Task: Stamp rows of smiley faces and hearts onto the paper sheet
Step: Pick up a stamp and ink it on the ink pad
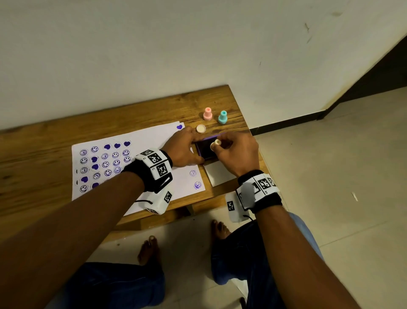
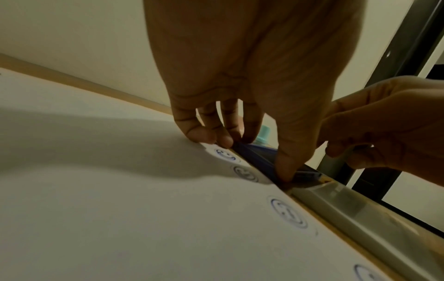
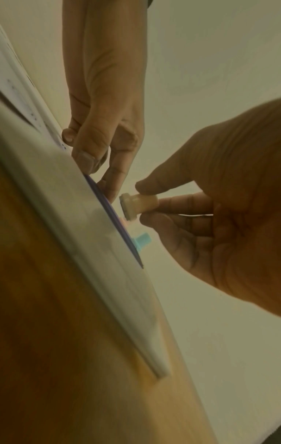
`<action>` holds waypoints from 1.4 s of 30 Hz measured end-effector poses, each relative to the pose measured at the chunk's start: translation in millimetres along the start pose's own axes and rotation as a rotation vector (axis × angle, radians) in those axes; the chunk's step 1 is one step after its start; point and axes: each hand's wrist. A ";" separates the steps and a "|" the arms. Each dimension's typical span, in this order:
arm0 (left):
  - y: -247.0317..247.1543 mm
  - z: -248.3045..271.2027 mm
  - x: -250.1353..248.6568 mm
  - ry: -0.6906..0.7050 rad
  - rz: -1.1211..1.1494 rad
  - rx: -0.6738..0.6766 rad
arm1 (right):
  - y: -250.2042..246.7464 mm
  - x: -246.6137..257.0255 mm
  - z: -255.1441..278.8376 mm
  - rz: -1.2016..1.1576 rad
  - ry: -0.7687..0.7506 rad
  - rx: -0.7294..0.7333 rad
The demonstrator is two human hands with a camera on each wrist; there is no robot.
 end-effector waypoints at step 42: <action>3.6 -3.6 1.8 -0.080 0.029 -0.041 | -5.7 36.3 -19.3 0.275 0.187 0.248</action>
Point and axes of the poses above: each hand's wrist, its own z-axis away from the middle knuckle, its own y-axis out of the palm, x = y × z, and after that the axes turned 15 degrees about z, right-handed
